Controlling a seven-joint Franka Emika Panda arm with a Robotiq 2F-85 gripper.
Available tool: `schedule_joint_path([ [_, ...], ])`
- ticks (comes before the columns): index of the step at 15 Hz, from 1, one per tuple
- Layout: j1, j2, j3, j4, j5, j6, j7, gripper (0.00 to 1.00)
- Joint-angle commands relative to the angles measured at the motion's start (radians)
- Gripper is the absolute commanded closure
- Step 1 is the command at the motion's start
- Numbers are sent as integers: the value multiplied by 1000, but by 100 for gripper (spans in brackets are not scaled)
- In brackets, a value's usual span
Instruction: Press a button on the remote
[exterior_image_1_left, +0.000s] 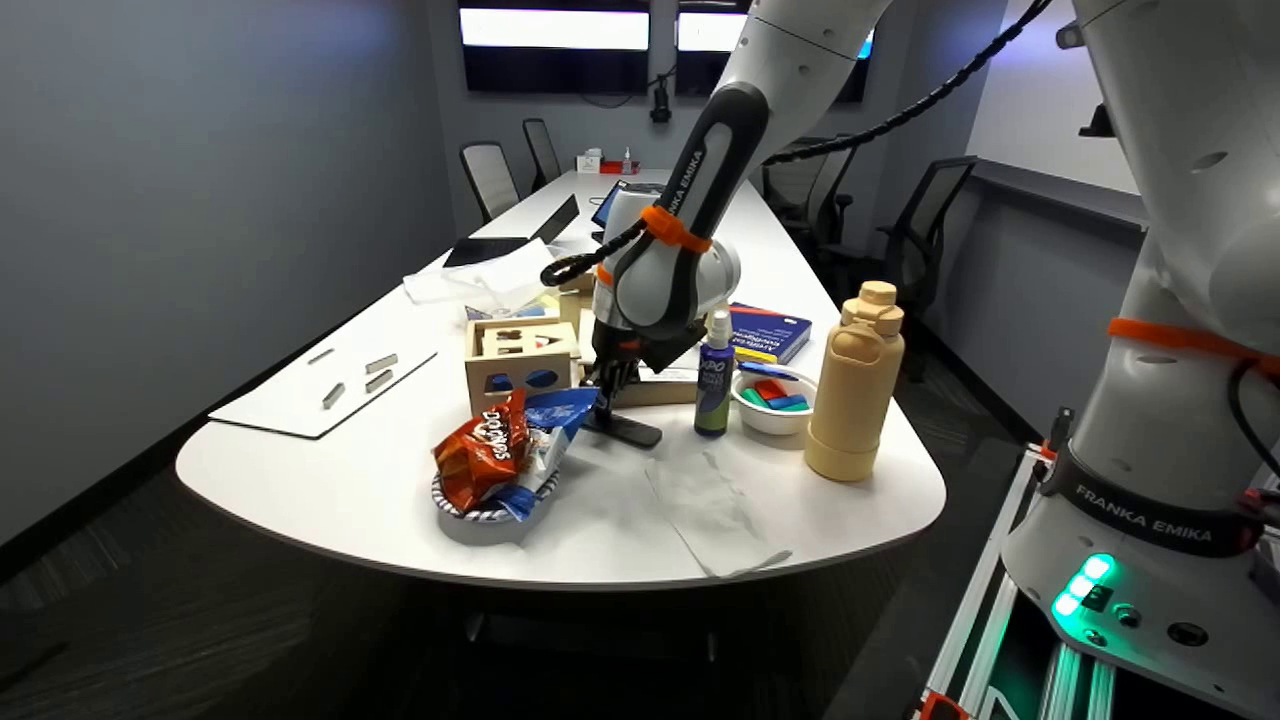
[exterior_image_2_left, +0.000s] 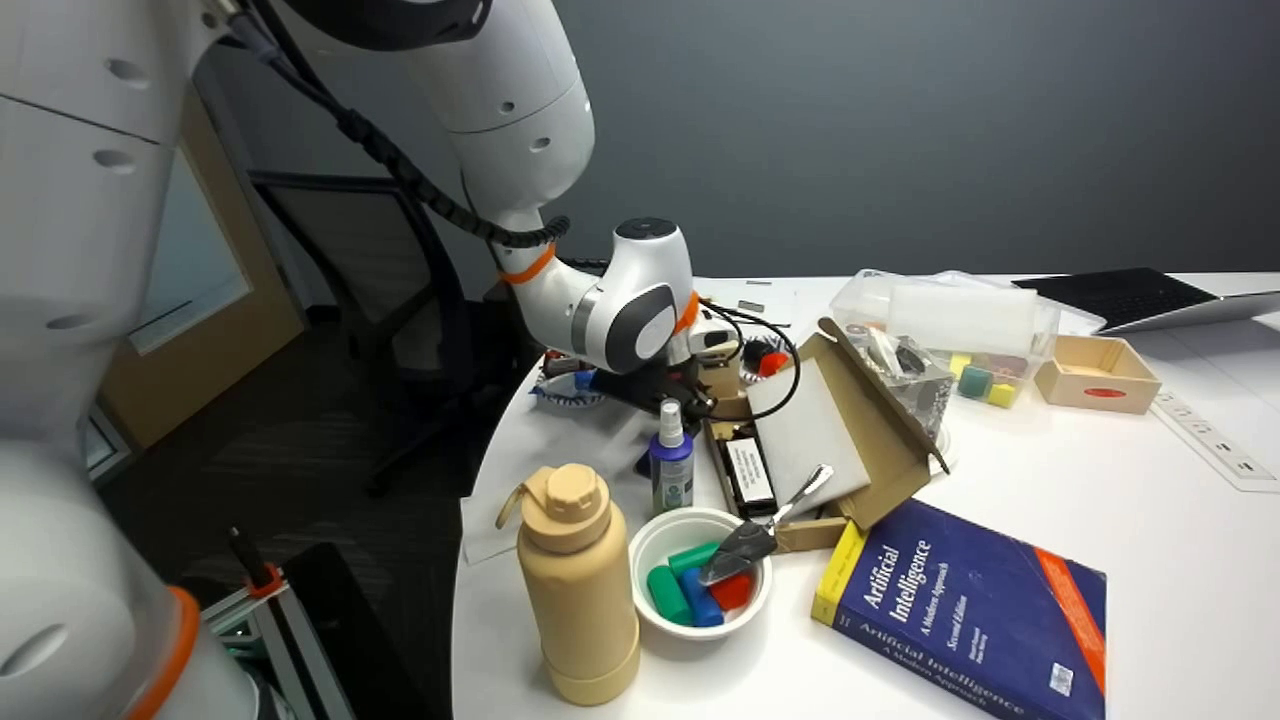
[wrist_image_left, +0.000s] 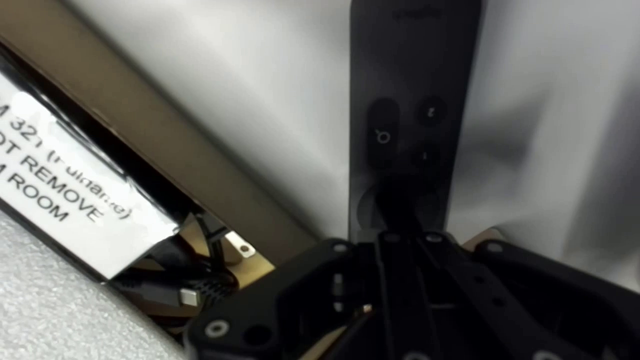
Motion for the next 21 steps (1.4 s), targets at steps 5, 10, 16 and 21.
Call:
schedule_joint_path([
  [5,-10,-61,31,23,-6,-132,22,100],
  [10,24,-143,8,32,-44,-202,46,100],
  [16,67,-242,-32,40,-158,-323,140,74],
  [21,60,-315,-8,41,-181,-408,189,44],
])
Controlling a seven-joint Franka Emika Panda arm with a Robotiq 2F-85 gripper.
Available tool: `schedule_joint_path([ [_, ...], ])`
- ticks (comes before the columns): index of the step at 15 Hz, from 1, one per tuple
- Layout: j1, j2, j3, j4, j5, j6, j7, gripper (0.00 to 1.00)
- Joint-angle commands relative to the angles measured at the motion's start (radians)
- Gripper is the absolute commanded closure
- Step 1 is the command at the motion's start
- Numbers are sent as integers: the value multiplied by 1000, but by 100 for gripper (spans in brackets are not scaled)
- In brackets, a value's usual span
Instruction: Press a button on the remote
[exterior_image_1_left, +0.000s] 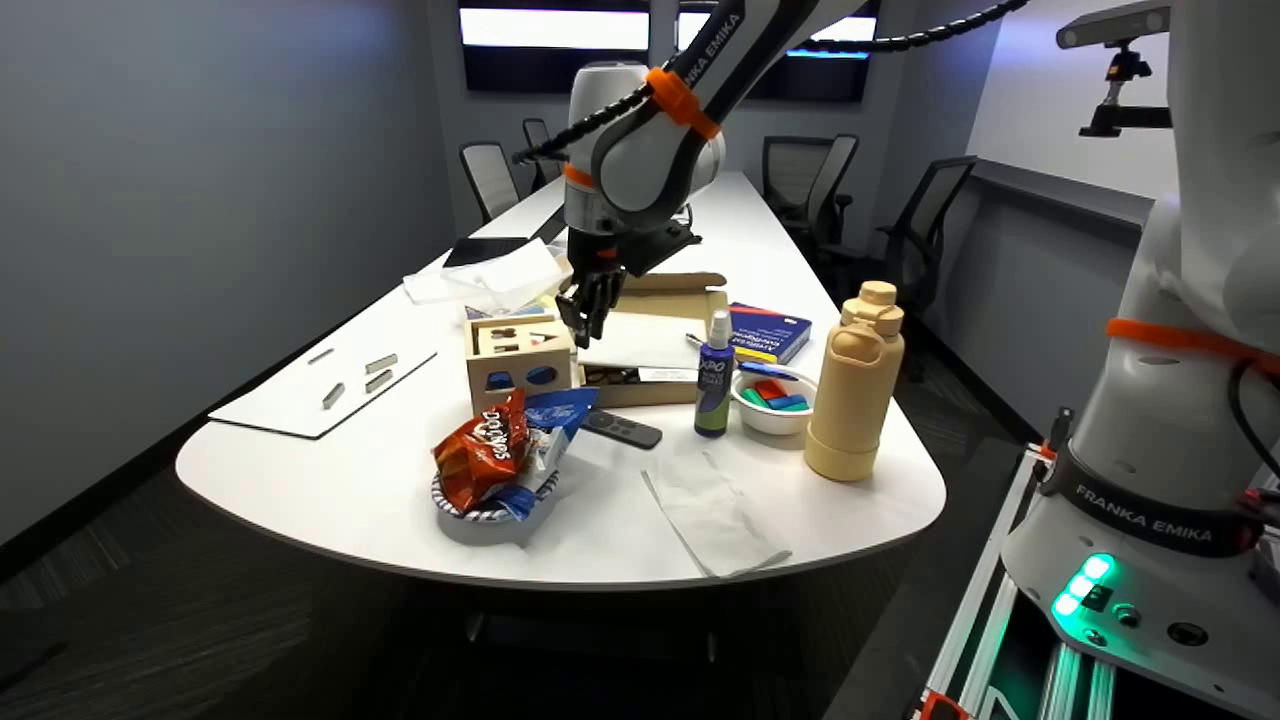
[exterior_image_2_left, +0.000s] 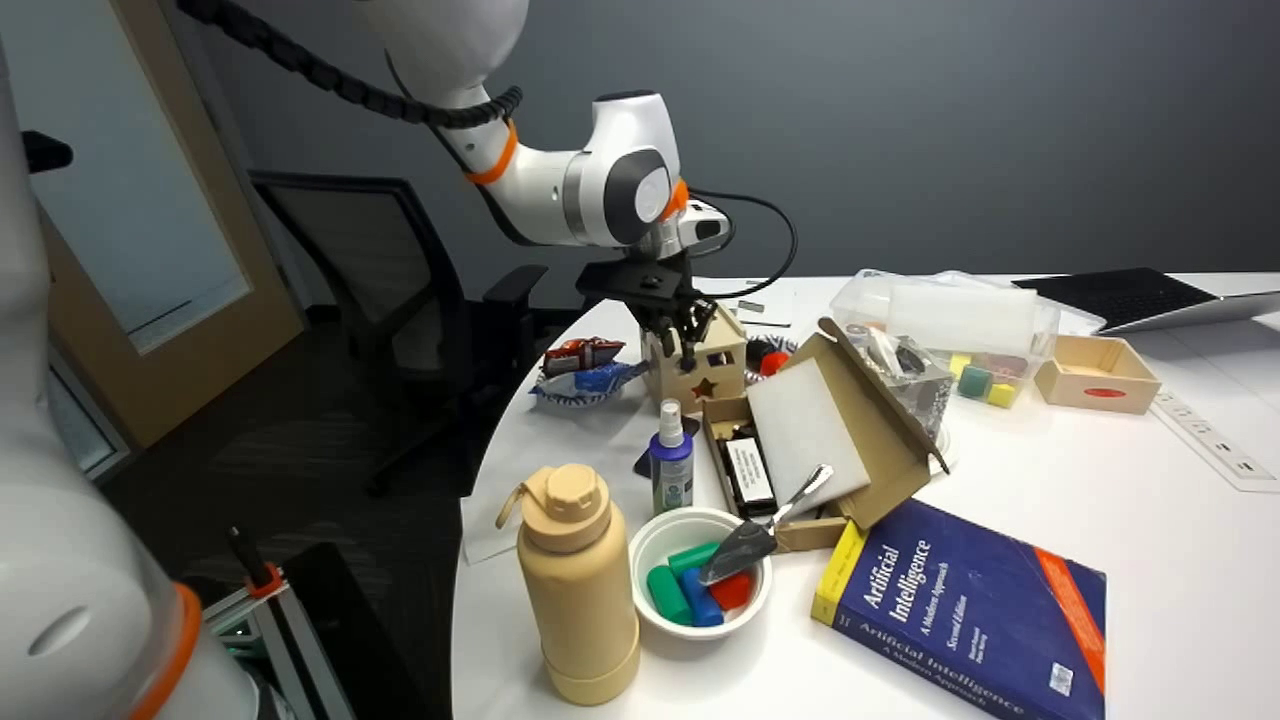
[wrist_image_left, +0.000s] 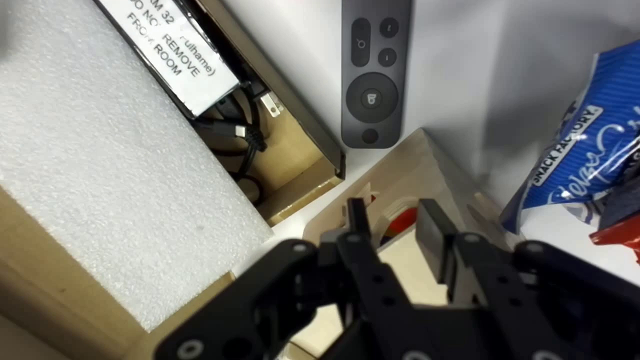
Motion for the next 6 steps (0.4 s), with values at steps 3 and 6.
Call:
schedule_joint_path([
  [3,-1,-95,25,-12,-25,-100,65,22],
  [6,-8,-117,37,-13,-21,-122,74,0],
])
